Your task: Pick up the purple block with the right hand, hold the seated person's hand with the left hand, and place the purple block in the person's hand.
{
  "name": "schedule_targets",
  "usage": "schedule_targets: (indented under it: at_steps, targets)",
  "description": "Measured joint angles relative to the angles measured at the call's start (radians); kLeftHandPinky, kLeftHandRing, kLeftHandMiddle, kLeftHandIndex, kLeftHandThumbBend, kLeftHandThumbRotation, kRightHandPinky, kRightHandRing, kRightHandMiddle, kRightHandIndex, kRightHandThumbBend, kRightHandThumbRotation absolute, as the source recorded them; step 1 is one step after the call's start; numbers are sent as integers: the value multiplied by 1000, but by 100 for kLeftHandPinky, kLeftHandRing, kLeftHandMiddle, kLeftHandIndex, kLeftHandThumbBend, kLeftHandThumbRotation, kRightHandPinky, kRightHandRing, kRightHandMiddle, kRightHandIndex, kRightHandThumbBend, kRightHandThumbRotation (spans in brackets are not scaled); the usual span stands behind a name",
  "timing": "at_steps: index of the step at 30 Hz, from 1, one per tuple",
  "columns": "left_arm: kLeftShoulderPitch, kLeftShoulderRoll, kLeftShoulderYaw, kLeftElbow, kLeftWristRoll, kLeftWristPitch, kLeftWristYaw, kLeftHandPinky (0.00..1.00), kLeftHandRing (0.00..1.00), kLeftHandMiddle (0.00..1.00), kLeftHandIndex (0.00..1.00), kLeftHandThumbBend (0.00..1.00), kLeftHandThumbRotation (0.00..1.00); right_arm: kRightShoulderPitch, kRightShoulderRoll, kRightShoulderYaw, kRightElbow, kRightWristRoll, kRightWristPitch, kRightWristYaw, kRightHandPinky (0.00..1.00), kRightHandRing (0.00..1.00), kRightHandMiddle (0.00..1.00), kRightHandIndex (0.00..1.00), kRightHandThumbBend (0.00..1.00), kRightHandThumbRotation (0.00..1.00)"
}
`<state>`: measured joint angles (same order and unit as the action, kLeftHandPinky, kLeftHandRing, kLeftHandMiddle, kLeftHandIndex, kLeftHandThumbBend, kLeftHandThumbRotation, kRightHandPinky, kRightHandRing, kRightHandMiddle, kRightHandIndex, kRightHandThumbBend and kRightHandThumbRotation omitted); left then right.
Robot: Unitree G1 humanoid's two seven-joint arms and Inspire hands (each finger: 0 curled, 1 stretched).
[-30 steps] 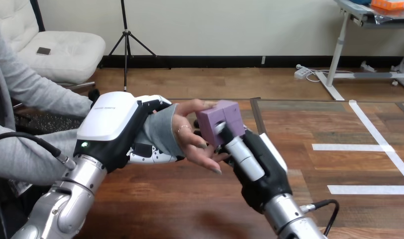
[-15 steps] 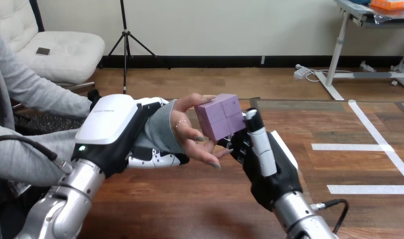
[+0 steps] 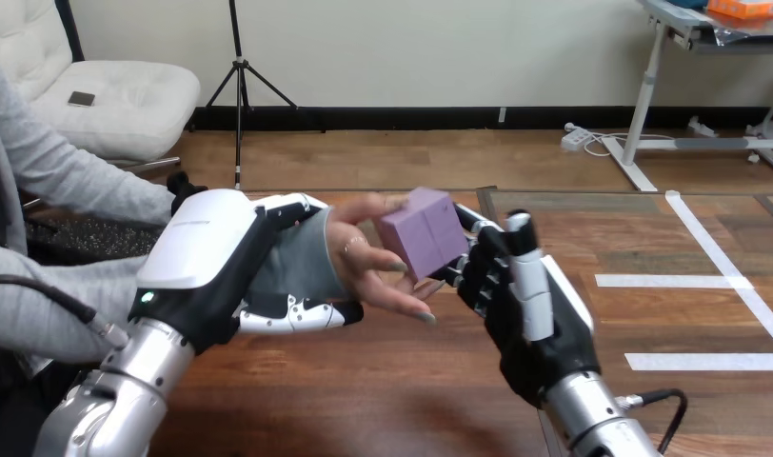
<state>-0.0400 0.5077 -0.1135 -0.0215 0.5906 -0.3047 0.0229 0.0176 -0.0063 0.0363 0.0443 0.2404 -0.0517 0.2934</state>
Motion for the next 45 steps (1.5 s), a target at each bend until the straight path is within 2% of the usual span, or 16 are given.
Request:
schedule_targets:
  at_steps: [11,16,24,30,37,45]
  targets:
    - [82,-1,39,-45,-120,-23,-46,61,69,73,70,87,53,1,-1,-35,0,24,-26,19,83,82,83,84,100,98]
    - [126,-11,61,-56,-211,-46,-58,59,70,73,70,96,59,4,-1,-52,0,43,-26,24,83,83,84,85,100,97]
    - [187,-25,98,-58,-338,-93,-80,59,73,76,74,100,73,16,-2,-76,-4,67,-18,24,84,85,86,87,100,99]
    - [226,-38,125,-58,-424,-143,-94,59,74,77,75,100,81,32,-8,-94,-5,88,-12,33,85,86,86,88,100,100]
    - [253,-59,150,-54,-489,-217,-98,60,75,78,77,100,88,60,-29,-105,-11,107,-11,49,85,86,86,87,100,100]
    - [269,-62,167,-31,-571,-324,-149,63,78,80,80,100,92,107,-44,-121,-27,127,-11,70,86,87,87,88,100,100]
